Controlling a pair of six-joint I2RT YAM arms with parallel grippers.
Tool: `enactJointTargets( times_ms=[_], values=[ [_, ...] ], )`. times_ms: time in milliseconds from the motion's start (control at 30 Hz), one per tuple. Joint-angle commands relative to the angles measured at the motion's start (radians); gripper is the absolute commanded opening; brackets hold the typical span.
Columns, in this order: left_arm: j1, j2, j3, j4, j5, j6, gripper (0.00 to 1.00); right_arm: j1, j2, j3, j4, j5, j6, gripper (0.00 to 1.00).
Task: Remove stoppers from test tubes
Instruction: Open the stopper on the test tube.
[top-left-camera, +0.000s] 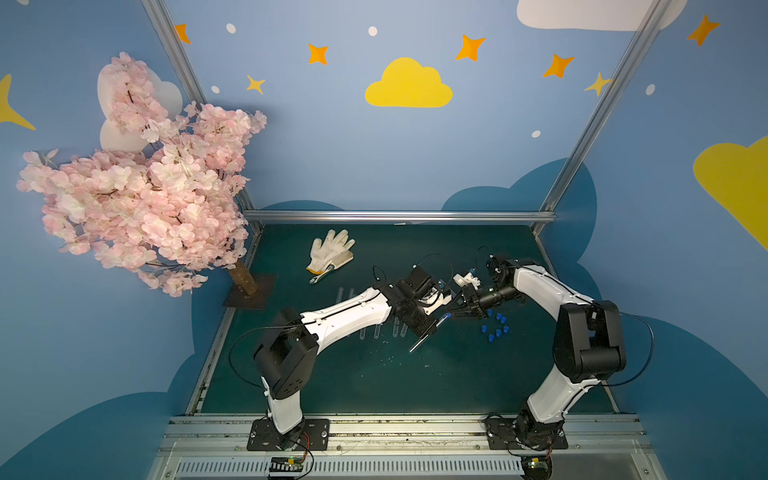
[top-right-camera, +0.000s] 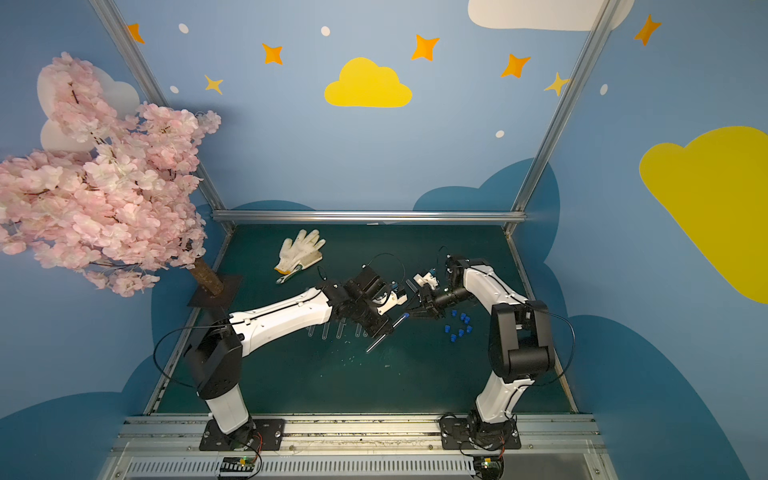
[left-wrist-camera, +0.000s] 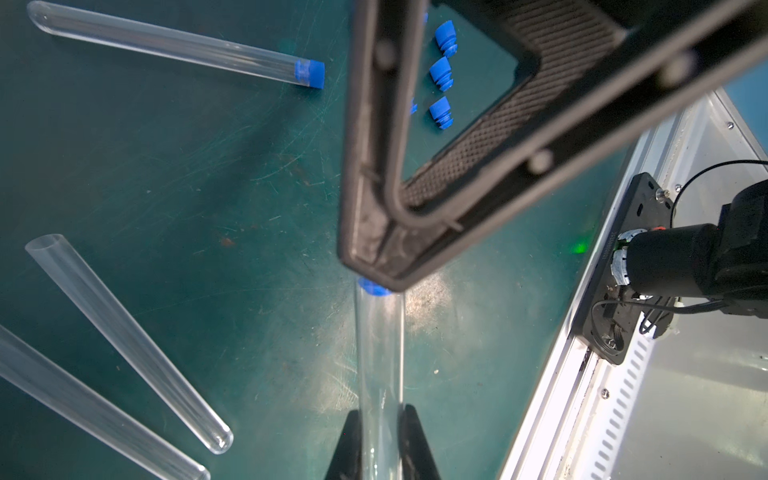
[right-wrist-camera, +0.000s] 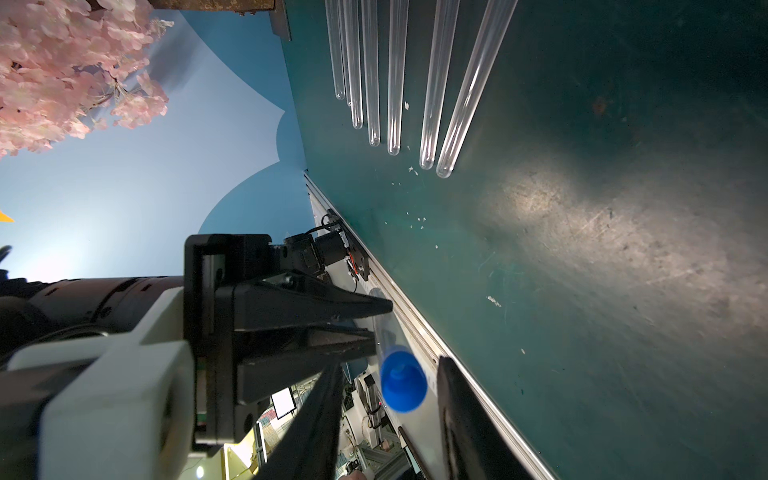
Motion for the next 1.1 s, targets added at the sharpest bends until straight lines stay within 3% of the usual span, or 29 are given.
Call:
enactJointTargets(
  times_ms=[0,733,1067],
  values=[
    [-0.001,-0.031,0.029,-0.014,0.018,0.009,0.03,0.008,0.020,0.017,0.009,0.005,0.004,0.36],
    [-0.001,-0.018,0.020,-0.018,0.014,0.013,0.03,0.009,0.005,0.026,0.006,0.024,0.016,0.04],
    [0.015,-0.005,-0.065,0.017,0.022,-0.005,0.03,-0.001,-0.017,0.051,-0.023,0.061,-0.001,0.04]
  ],
)
